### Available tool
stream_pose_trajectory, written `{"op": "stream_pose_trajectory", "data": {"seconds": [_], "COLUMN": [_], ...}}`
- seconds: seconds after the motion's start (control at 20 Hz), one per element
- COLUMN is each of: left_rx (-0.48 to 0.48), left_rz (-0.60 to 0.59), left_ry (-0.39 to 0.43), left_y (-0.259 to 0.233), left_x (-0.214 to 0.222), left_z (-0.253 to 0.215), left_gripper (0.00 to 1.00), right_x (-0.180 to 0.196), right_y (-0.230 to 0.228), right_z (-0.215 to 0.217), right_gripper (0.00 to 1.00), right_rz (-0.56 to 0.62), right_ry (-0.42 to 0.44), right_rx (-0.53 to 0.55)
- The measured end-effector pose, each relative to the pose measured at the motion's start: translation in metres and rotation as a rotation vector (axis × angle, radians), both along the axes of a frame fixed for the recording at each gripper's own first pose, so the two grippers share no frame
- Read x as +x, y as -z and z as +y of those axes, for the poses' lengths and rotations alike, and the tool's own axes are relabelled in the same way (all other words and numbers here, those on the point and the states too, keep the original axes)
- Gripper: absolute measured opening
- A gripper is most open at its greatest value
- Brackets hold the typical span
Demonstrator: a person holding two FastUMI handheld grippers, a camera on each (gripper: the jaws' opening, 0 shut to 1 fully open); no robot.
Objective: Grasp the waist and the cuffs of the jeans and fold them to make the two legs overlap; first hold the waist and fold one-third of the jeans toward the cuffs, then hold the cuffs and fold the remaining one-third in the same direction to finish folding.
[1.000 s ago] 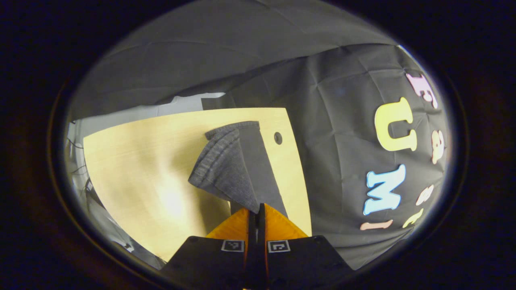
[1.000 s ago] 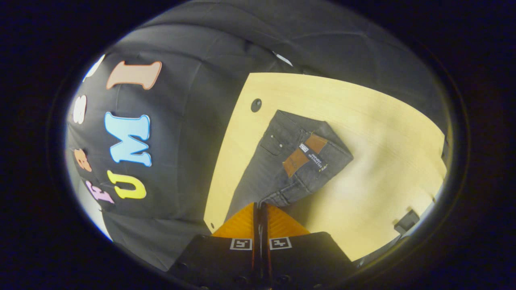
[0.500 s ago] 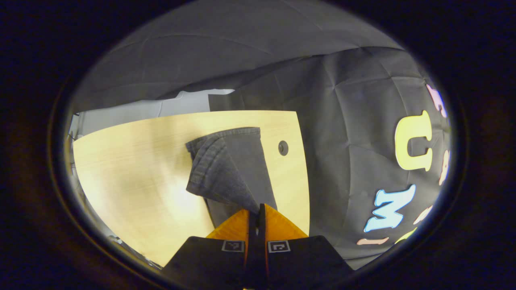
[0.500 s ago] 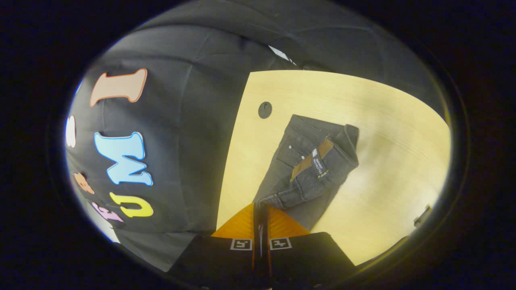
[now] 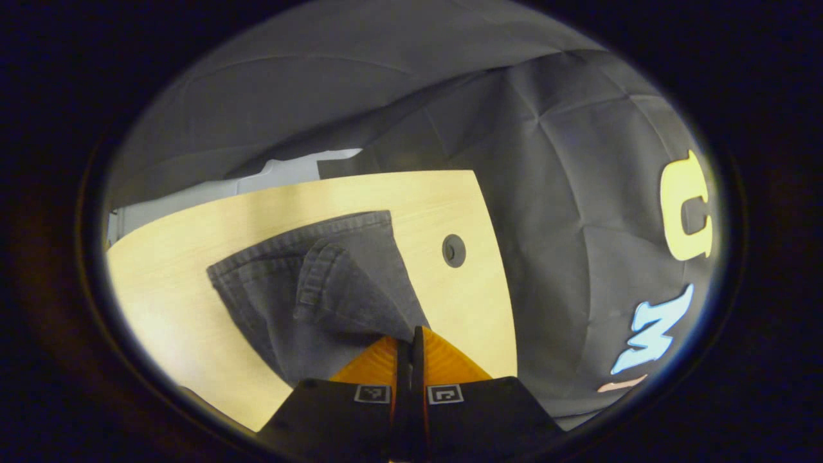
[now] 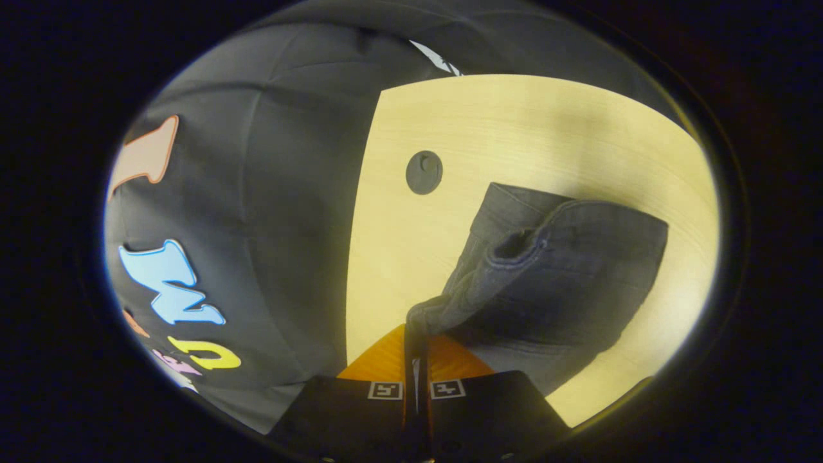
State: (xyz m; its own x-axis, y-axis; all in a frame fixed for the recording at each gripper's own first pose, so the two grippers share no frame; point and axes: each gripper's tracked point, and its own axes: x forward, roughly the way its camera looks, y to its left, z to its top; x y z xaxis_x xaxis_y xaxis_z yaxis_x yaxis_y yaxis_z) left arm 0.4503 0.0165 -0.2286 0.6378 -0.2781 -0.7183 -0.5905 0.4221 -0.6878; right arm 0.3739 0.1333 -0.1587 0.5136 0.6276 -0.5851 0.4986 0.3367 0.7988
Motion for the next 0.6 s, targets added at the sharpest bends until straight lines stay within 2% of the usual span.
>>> {"op": "stream_pose_trajectory", "data": {"seconds": [0.25, 0.45, 0.5, 0.55, 0.6], "left_rx": [0.077, 0.13, 0.144, 0.145, 0.156], "left_rz": [-0.019, -0.011, -0.011, -0.017, -0.02], "left_ry": [0.031, 0.04, 0.04, 0.048, 0.063], "left_y": [0.016, 0.011, 0.012, 0.01, 0.009], "left_x": [0.014, 0.013, 0.013, 0.013, 0.009], "left_z": [-0.017, -0.013, -0.013, -0.014, -0.018], "left_gripper": [0.07, 0.07, 0.09, 0.11, 0.12], "right_x": [0.007, 0.009, 0.01, 0.012, 0.013], "right_y": [0.027, 0.024, 0.021, 0.018, 0.016], "right_z": [0.001, -0.001, -0.005, -0.01, -0.016], "right_gripper": [0.01, 0.13, 0.2, 0.22, 0.31], "right_rz": [-0.008, -0.045, -0.055, -0.068, -0.078], "right_ry": [-0.007, -0.005, 0.002, 0.014, 0.021], "right_rx": [-0.059, -0.084, -0.093, -0.107, -0.121]}}
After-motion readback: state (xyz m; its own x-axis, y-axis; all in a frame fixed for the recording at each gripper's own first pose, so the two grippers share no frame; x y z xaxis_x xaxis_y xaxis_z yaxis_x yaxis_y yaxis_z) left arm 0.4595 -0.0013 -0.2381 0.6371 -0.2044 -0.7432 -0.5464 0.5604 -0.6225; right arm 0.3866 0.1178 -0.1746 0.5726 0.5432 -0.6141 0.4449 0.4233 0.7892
